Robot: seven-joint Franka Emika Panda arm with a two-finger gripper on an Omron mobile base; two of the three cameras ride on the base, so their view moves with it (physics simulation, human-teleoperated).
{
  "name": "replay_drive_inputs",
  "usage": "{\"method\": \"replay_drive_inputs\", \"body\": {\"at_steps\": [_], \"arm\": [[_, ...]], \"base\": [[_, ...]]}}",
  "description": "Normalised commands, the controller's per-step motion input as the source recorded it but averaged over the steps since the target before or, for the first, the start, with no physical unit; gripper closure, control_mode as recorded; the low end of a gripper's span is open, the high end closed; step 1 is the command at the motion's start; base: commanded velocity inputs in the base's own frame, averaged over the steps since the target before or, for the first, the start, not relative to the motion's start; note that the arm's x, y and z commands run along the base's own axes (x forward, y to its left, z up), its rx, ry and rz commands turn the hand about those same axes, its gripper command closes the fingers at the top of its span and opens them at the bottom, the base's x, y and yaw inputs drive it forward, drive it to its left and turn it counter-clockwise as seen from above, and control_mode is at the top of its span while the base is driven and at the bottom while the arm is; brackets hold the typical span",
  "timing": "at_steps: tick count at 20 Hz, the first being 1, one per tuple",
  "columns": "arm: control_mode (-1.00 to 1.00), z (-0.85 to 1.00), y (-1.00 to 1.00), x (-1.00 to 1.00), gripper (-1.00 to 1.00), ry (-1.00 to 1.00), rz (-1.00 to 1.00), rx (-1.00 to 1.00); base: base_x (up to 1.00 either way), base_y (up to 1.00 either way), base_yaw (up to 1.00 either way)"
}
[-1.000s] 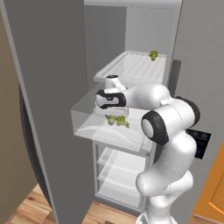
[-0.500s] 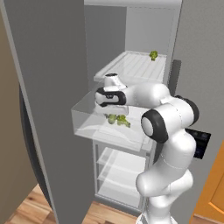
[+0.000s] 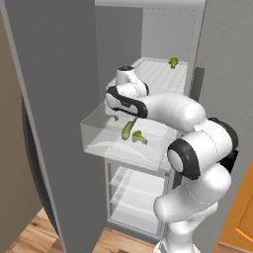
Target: Place the broccoli and cucumber inside the fridge drawer. Close the drawer after placing the vegetables.
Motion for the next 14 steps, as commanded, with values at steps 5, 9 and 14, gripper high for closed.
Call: {"method": "replay_drive_inputs", "body": {"at_steps": [5,9,14], "arm": [[-1.0,0.84,0.0,-0.74,-1.0,-0.21,0.07,0.0],[-1.0,0.51,0.11,-0.99,-1.0,-0.13,0.1,-0.07],[-1.0,0.07,0.44,-0.92,-1.0,0.0,0.15,-0.21]], "base": [[0.0,0.0,0.0],[0.0,0.0,0.0],[0.0,0.0,0.0]]}}
